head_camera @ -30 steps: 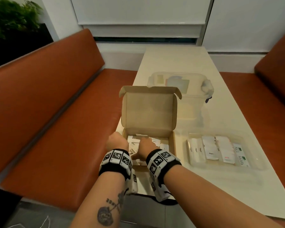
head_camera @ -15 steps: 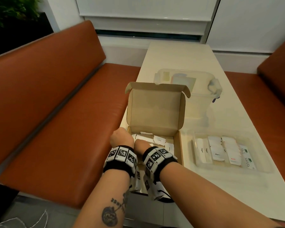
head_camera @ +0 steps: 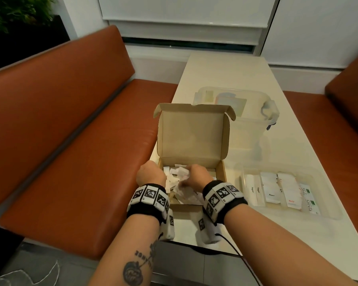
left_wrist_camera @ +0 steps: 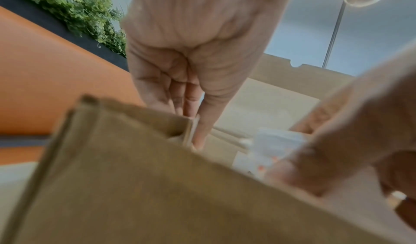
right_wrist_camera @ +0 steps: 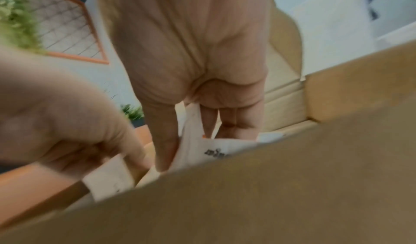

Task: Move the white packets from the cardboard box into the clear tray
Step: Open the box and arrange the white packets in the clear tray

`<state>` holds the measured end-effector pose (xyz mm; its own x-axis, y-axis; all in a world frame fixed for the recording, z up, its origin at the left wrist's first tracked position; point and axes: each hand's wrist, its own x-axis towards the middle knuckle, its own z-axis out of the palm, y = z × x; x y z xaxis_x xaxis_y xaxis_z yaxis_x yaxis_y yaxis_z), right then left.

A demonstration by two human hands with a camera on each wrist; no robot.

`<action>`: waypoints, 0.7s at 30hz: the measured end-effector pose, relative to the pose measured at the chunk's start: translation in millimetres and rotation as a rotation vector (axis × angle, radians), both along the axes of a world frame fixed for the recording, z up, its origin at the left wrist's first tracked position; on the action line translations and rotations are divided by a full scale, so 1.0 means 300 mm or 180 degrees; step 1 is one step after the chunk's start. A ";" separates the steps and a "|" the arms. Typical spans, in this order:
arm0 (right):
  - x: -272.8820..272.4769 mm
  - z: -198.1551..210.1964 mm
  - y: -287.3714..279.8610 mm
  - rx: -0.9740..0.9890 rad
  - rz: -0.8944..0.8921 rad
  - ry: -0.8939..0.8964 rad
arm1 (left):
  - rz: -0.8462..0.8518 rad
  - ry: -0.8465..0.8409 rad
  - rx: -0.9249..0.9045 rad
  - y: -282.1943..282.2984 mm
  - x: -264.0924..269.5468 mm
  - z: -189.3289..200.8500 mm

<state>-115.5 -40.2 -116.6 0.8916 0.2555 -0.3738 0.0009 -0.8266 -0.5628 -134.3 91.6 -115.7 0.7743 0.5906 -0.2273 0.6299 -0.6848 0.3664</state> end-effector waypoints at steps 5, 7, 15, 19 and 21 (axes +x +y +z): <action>0.029 0.030 -0.086 0.0524 -0.0392 -0.0169 | -0.0051 -0.0074 -0.0086 -0.009 -0.004 -0.007; 0.038 0.036 -0.104 0.0745 -0.0460 -0.0261 | -0.0091 -0.0113 0.0006 -0.016 -0.004 -0.001; 0.053 0.045 -0.135 0.0955 -0.0480 -0.0343 | -0.0204 0.0124 0.0351 -0.017 0.023 0.019; 0.051 0.041 -0.151 0.0971 -0.0483 -0.0315 | -0.0138 0.0143 0.0307 -0.030 0.019 0.030; 0.050 0.046 -0.159 0.1044 -0.0523 -0.0342 | -0.0107 -0.0048 0.0251 -0.047 0.010 0.040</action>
